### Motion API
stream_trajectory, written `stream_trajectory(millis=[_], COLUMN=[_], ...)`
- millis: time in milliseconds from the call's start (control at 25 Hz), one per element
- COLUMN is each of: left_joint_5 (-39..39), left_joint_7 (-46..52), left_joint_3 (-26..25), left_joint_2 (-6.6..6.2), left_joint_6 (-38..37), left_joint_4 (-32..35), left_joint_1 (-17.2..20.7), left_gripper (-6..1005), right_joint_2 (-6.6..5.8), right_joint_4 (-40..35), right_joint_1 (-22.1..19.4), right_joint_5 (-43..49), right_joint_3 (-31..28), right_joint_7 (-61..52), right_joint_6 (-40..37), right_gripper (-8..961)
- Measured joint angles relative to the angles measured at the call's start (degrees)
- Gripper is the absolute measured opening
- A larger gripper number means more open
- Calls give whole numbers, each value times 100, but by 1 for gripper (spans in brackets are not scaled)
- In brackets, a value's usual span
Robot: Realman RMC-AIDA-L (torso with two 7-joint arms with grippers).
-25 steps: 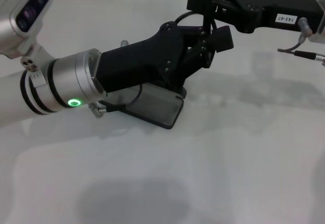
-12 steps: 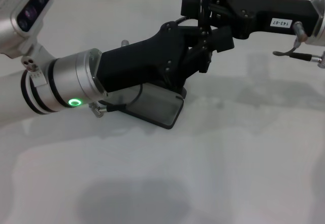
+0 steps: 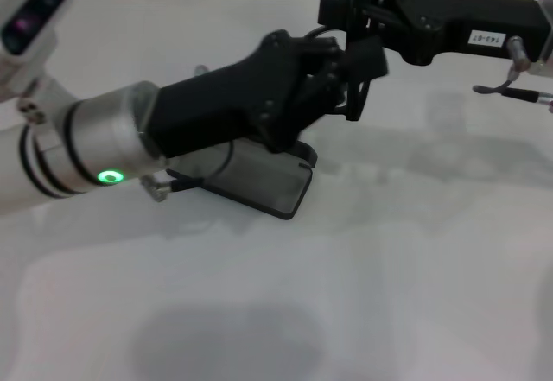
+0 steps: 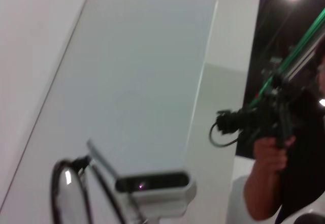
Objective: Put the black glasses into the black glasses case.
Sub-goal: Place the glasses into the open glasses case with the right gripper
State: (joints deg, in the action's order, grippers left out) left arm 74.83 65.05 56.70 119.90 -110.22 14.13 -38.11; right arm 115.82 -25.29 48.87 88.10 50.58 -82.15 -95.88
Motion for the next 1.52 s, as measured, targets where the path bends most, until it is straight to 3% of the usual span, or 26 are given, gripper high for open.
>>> stream_trajectory(millis=[160,440,640,920,1080,1240,1520], left_joint_5=[-216,-559,-761,-819,-794,-769,-765], left_joint_7=[112,455,466,364,341,248,212], left_joint_3=[-33,-37,-36,-91,-216,-247,-247], left_joint_2=[-42,-76,-200,-358,-357,-361,-369], left_joint_6=[-403,-522,-529,-510,-491,-482,-473], left_joint_4=[83,688,739,693,670,517,476], left_joint_1=[211,963,1386,1742,1827,1824,1815], left_gripper=[1,1,1,1,1,1,1], right_joint_2=[-47,-51,30,38,37,35,37], right_joint_4=[-269,-636,-605,-637,-653,-657,-603], right_joint_1=[-158,-227,-19,472,806,980,1076], right_joint_5=[45,535,358,-1065,-1684,-1793,-1688], right_joint_3=[21,270,1538,4263,5536,6015,6161], right_joint_7=[97,179,426,527,510,481,471], right_joint_6=[48,186,826,2698,3734,4219,4515], right_gripper=[109,109,109,110,110,110,109])
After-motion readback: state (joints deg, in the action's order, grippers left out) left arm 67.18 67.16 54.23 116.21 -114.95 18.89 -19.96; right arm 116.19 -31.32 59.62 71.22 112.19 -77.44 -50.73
